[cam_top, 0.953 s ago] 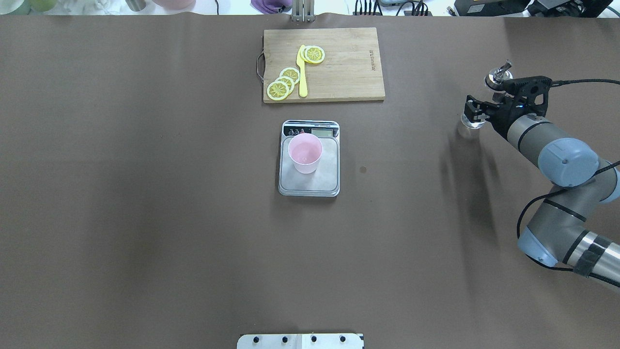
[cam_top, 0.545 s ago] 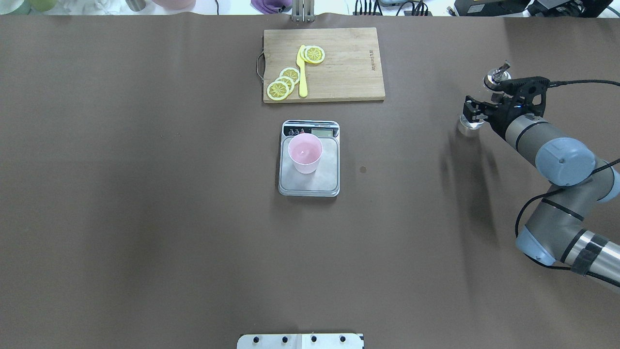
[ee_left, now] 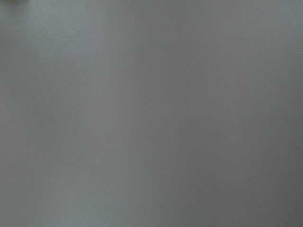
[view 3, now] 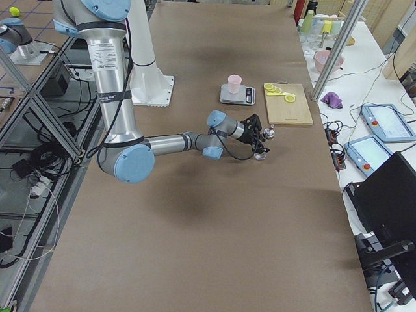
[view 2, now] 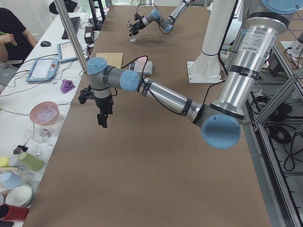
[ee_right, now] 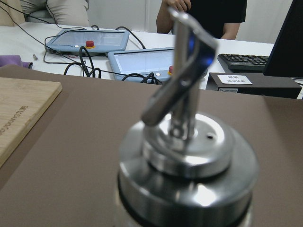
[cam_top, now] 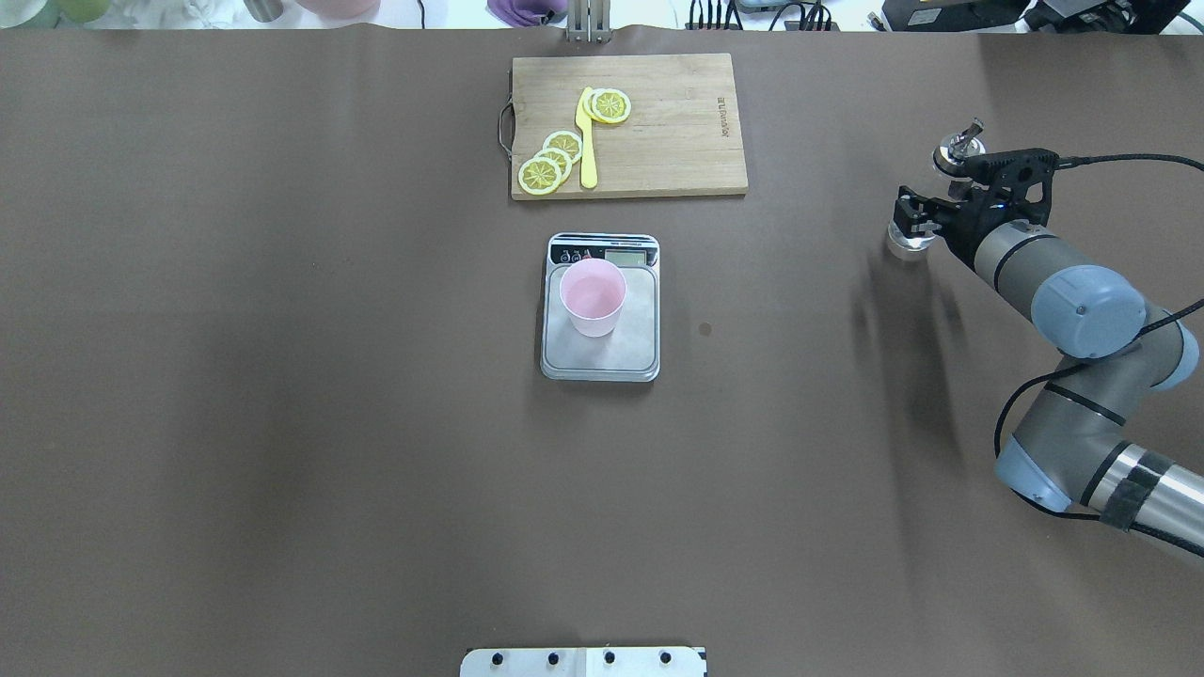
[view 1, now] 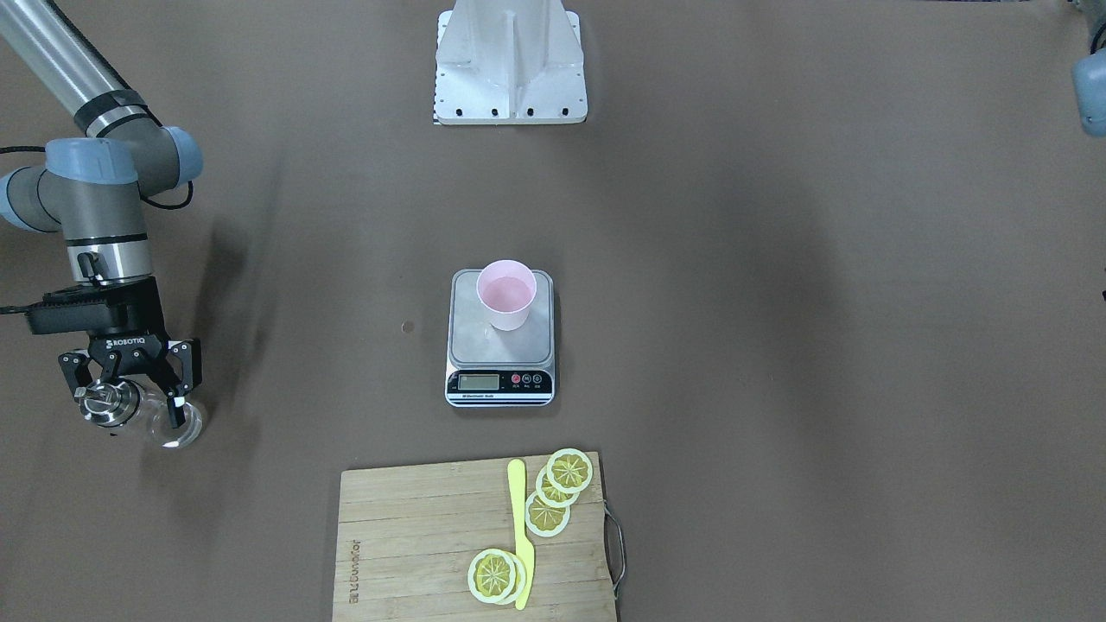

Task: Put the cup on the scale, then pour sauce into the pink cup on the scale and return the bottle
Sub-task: 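Lower the glass sauce bottle onto the table with the right gripper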

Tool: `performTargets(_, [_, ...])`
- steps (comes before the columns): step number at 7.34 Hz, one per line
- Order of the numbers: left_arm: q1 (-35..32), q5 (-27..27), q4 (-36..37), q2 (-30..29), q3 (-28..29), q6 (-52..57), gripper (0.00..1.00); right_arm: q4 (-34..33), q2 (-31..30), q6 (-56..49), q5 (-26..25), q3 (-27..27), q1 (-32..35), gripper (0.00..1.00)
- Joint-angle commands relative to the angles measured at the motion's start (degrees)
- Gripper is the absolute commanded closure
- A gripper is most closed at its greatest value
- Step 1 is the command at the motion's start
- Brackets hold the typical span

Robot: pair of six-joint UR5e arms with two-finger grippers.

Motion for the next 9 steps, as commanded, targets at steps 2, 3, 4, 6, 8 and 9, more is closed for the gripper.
performTargets(2, [0.0,0.0,0.0,-0.1,0.3,0.1,0.01,0.0,0.1,-0.2,0.0,-0.3,0.0,0.63])
performTargets(3, [0.0,0.1,0.0,-0.2,0.3,0.1,0.01,0.0,0.1,-0.2,0.0,-0.3,-0.1,0.55])
performTargets(4, [0.0,0.1,0.1,-0.2,0.4,0.1,0.01,0.0,0.1,-0.2,0.0,-0.3,-0.1,0.52])
performTargets(6, [0.1,0.1,0.0,-0.4,0.5,0.0,0.01,0.0,0.2,0.0,0.0,-0.3,-0.2,0.46])
performTargets(8, [0.1,0.1,0.1,-0.4,0.6,0.1,0.01,0.0,0.2,0.1,0.0,-0.3,-0.2,0.32])
performTargets(9, [0.1,0.1,0.0,-0.5,0.9,0.1,0.01,0.0,0.2,-0.1,0.0,-0.3,-0.2,0.16])
